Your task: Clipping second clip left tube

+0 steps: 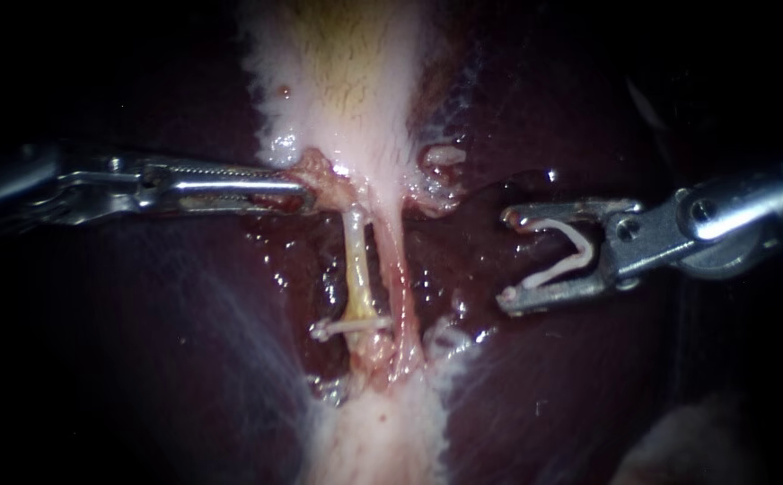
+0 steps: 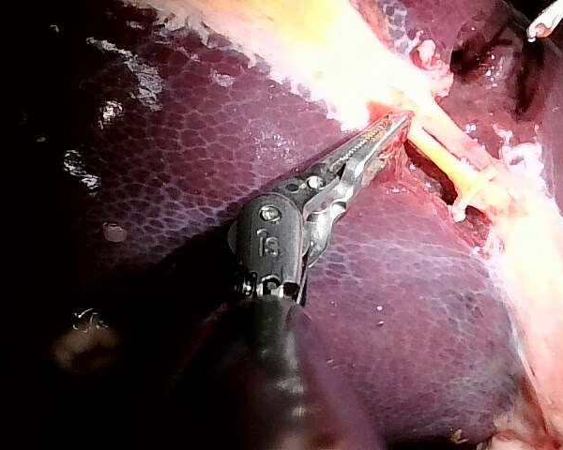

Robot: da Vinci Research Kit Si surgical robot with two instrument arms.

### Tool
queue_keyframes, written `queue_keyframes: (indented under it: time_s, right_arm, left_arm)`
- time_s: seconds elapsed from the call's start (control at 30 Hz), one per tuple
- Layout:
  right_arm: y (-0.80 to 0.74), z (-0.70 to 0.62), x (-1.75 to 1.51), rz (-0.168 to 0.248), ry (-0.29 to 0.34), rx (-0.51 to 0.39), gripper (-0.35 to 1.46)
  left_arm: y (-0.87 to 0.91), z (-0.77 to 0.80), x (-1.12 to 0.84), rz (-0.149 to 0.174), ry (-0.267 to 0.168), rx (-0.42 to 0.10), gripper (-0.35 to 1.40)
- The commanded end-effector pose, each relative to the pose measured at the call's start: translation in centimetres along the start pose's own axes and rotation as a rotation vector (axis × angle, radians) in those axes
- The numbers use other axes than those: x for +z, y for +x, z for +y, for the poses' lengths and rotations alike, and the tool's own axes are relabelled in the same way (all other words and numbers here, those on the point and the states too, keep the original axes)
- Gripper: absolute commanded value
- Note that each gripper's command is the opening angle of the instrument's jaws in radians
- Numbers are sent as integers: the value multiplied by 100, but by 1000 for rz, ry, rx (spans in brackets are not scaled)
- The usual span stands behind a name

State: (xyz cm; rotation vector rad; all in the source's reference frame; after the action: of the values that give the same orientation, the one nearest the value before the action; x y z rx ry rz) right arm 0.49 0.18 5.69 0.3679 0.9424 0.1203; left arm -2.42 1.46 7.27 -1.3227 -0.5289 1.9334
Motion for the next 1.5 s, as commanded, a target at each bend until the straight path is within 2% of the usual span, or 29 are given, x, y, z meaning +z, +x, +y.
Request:
queue_keyframes:
  time_s: [0.03,0.17,0.33,0.5,0.67,0.77,1.03,1.17,1.33,1.5]
  right_arm:
    - [0,0,0,0,0,0,50]
    - [0,0,0,0,0,0,50]
    - [0,0,-1,0,0,0,50]
    - [0,0,-1,0,1,0,50]
    - [0,0,-1,0,1,0,50]
    - [0,0,-1,0,0,0,50]
    - [8,-5,11,12,26,-1,50]
    - [17,-14,25,34,92,38,50]
    - [28,-24,50,51,117,76,49]
    - [32,-28,79,53,132,99,49]
  left_arm:
    - [1,0,-1,0,0,-1,-35]
    - [6,2,-9,-1,-6,-4,-35]
    - [22,11,-36,-5,-9,-13,-35]
    - [50,27,-70,13,-2,-36,-35]
    - [78,47,-94,33,7,-6,-35]
    - [82,51,-96,36,7,-3,-35]
    - [70,46,-90,37,9,4,-35]
    - [68,46,-88,37,12,5,-35]
    - [68,46,-87,37,12,5,-35]
    - [68,46,-86,38,13,5,-35]
